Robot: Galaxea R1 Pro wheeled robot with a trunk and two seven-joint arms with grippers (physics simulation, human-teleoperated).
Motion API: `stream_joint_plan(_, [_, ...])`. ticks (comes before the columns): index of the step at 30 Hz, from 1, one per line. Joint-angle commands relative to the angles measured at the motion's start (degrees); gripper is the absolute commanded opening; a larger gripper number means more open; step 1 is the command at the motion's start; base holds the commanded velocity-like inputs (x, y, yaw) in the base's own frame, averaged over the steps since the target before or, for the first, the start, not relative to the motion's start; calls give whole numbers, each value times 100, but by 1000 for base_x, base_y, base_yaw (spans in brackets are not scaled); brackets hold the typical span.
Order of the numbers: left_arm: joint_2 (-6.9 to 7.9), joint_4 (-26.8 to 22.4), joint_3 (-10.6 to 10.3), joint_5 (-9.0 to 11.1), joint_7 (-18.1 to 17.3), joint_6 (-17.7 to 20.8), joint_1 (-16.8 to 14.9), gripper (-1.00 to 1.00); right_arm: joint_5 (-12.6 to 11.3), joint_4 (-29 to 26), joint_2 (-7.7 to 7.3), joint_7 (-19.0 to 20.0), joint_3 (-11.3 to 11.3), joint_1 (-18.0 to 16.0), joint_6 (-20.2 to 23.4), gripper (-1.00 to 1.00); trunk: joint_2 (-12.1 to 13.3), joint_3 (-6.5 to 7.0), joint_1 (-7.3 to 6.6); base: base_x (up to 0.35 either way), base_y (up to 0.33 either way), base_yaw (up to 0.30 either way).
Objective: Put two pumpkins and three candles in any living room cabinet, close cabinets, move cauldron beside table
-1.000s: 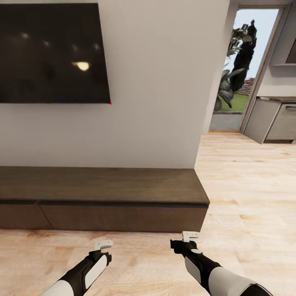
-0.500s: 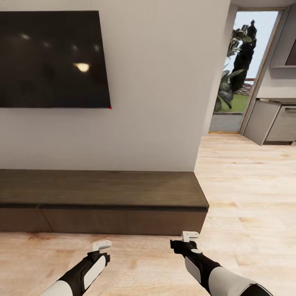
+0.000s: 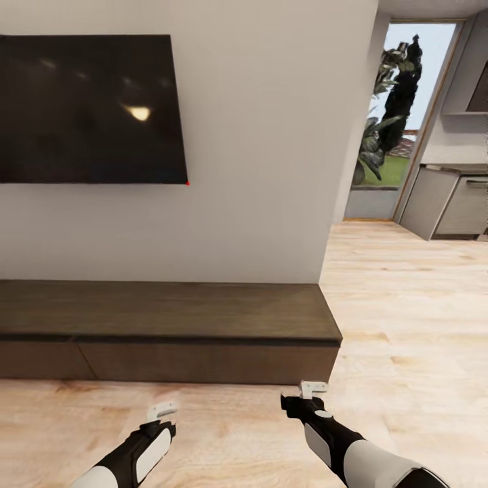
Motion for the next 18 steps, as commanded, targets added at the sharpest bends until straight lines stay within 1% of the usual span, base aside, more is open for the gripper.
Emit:
stream_joint_plan(1, [5,-13,-50,31,41,1,-3,100,-52,4,1,-25,49,-4,-20,100,39,13,-26,-295,98,12])
stream_joint_plan(3, [-2,-10,-53,36,41,-163,-3,100,-52,4,1,-25,49,-4,-20,100,119,49,-70,-261,67,92])
stream_joint_plan(6, [-7,31,-54,35,41,-281,-3,100,-52,4,1,-26,51,-4,-20,100,239,103,-136,-119,21,179])
stream_joint_plan(15, [-26,119,-70,32,41,-350,-3,100,-44,4,-6,-27,57,-4,-20,100,600,265,-334,-12,2,277])
stream_joint_plan(18, [-26,148,-65,36,41,-424,-3,100,-44,4,-7,-26,58,-4,-20,100,721,318,-400,0,0,291])
